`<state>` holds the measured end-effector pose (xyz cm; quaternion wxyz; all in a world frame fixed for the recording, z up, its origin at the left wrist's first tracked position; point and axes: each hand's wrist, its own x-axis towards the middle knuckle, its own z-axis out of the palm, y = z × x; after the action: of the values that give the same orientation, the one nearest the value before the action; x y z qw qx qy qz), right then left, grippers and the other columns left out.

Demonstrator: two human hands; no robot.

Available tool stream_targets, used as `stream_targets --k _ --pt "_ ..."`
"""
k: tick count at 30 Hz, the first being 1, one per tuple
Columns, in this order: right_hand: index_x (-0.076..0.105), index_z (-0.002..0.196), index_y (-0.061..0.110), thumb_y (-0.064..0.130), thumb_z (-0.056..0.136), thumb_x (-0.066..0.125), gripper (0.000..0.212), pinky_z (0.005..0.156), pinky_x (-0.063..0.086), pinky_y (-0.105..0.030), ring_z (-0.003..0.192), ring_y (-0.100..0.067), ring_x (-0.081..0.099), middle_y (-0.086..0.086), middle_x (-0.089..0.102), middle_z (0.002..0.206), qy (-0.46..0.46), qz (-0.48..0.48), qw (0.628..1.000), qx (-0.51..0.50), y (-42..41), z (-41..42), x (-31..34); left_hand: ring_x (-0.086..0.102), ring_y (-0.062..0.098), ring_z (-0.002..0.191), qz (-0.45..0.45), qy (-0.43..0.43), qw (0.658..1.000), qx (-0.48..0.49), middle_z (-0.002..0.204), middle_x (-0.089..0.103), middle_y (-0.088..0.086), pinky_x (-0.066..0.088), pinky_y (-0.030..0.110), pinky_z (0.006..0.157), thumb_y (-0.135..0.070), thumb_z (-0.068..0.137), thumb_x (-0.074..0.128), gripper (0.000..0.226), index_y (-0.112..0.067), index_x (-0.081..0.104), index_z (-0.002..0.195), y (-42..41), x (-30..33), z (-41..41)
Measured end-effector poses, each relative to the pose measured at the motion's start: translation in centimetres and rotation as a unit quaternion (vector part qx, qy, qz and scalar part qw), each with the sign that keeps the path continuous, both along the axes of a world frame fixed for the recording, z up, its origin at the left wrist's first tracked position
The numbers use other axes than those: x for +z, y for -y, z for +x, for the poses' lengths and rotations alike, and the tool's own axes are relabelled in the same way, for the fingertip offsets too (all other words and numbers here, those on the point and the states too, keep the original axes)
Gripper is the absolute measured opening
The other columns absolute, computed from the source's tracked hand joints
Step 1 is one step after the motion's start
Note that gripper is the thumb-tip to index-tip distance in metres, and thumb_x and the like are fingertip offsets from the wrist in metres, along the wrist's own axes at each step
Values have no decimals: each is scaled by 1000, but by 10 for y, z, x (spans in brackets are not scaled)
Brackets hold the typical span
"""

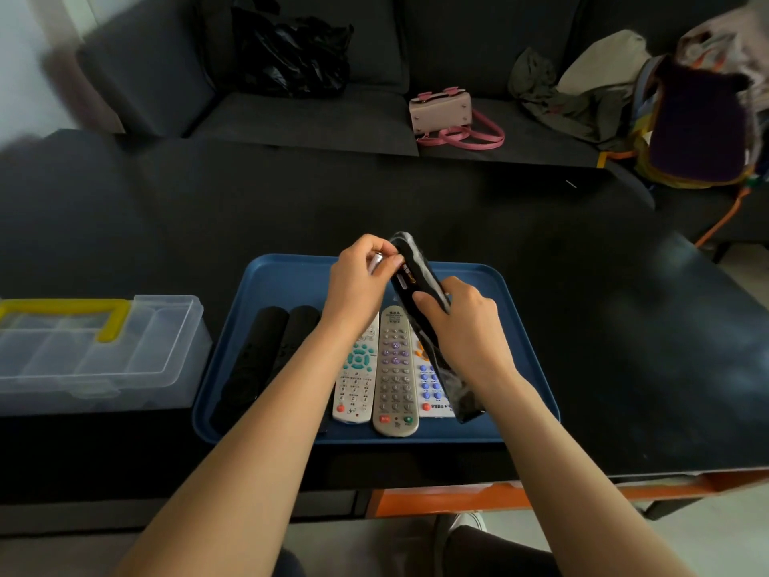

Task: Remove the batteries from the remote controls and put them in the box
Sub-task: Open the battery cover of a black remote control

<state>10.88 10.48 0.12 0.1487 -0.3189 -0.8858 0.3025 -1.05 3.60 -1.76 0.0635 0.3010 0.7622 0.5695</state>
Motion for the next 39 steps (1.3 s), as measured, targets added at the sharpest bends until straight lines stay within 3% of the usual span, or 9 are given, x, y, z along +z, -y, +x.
stream_targets --k 6,10,13,17,24,28,31,36,39 --pt "54 95 17 38 95 50 22 61 55 -35 69 -17 66 -3 63 80 -24 -76 997 -4 -10 4 3 48 -2 66 -47 -90 994 -39 105 62 0 41 12 65 -22 80 70 34 -13 58 110 3 4 7" --pt "54 95 18 36 95 51 19 62 56 -34 70 -17 67 -3 65 81 -24 -83 996 3 -9 5 2 56 7 91 -82 -158 983 -38 112 60 6 40 11 71 -22 82 68 38 -10 58 116 5 5 8" --pt "56 95 15 36 96 51 21 57 55 -31 68 -16 66 -3 65 80 -30 -79 996 1 -9 4 1 55 15 98 -115 -222 967 -54 118 56 11 36 12 76 -20 89 59 42 -4 52 128 5 3 12" --pt "57 95 13 36 96 50 24 45 44 -18 64 -12 63 -2 64 80 -29 -63 998 -5 -8 0 -1 57 20 103 -134 -255 955 -66 121 50 12 49 26 86 -18 96 47 41 -4 45 134 5 -1 17" --pt "58 91 11 34 96 51 25 66 57 -41 71 -22 67 -8 66 83 -44 -73 996 -4 -6 -5 1 61 26 97 -140 -307 940 -61 122 52 16 52 37 81 -16 99 39 39 0 42 134 7 -8 20" --pt "59 94 12 35 95 52 24 66 58 -43 70 -24 68 -10 67 84 -48 -100 994 -8 -7 -5 3 62 27 96 -120 -309 941 -60 119 55 18 53 34 80 -12 98 42 36 3 47 130 7 -9 21" --pt "60 95 12 36 96 51 26 61 55 -36 71 -21 67 -9 67 85 -38 -88 995 -11 -7 -5 4 61 26 98 -94 -284 953 -54 117 57 17 52 35 81 -10 97 43 35 3 49 129 8 -7 21" --pt "59 92 10 35 96 51 27 56 50 -31 70 -21 65 -8 66 83 -34 -106 994 -24 -8 0 3 57 19 102 -68 -246 963 -88 117 57 12 45 23 84 -11 95 49 33 -2 54 126 9 -7 17" --pt "60 91 10 36 95 52 27 56 48 -30 71 -21 65 -8 66 82 -27 -123 992 -24 -8 1 3 59 20 99 -63 -244 963 -98 111 60 12 48 26 83 -12 89 59 34 -2 59 121 10 -7 11"
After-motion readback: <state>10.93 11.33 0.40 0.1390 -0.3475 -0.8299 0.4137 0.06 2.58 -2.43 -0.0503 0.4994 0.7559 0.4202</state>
